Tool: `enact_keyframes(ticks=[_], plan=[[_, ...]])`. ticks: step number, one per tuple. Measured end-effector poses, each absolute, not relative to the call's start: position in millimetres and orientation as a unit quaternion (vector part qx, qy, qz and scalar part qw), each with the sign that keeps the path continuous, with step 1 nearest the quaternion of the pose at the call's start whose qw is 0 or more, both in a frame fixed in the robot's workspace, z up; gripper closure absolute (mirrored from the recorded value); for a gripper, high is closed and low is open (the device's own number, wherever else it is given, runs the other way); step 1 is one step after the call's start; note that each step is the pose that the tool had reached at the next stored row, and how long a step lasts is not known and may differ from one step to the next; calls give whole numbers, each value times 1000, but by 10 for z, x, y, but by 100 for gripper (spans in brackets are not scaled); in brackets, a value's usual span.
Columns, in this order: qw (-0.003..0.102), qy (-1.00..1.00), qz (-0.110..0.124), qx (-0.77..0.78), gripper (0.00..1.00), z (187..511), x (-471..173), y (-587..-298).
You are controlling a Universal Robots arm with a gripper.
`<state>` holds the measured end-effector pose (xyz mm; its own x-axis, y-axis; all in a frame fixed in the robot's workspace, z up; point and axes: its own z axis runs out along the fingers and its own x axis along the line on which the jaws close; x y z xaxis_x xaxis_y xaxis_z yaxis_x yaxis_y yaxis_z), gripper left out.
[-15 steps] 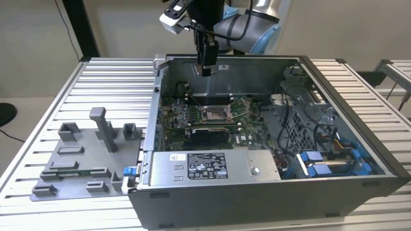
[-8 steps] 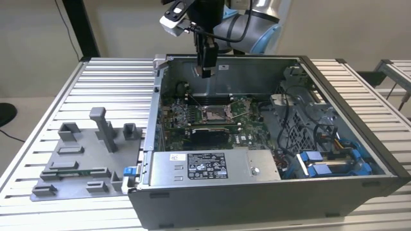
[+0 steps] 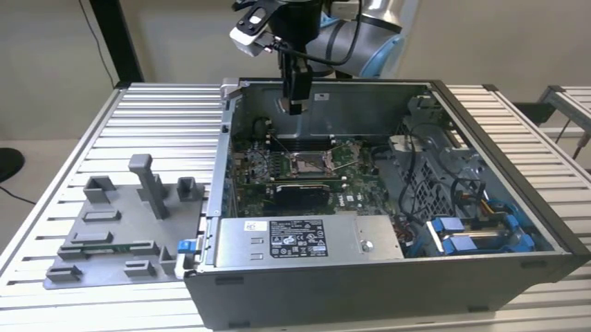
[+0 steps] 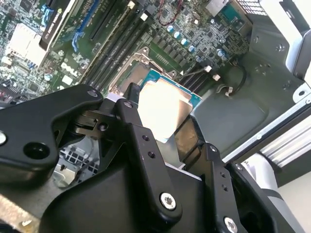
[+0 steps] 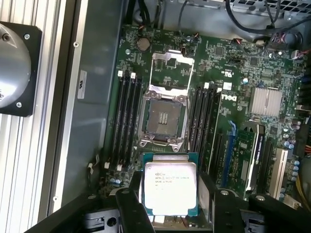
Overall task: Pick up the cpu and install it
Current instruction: 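Place the cpu into insertion slot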
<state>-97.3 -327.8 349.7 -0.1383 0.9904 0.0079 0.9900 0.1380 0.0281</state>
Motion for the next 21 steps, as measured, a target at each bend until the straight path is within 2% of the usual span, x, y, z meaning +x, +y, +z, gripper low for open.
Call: enact_keyframes(ticks=[21], plan=[[6, 742, 11, 670, 100, 3385, -985, -3213]])
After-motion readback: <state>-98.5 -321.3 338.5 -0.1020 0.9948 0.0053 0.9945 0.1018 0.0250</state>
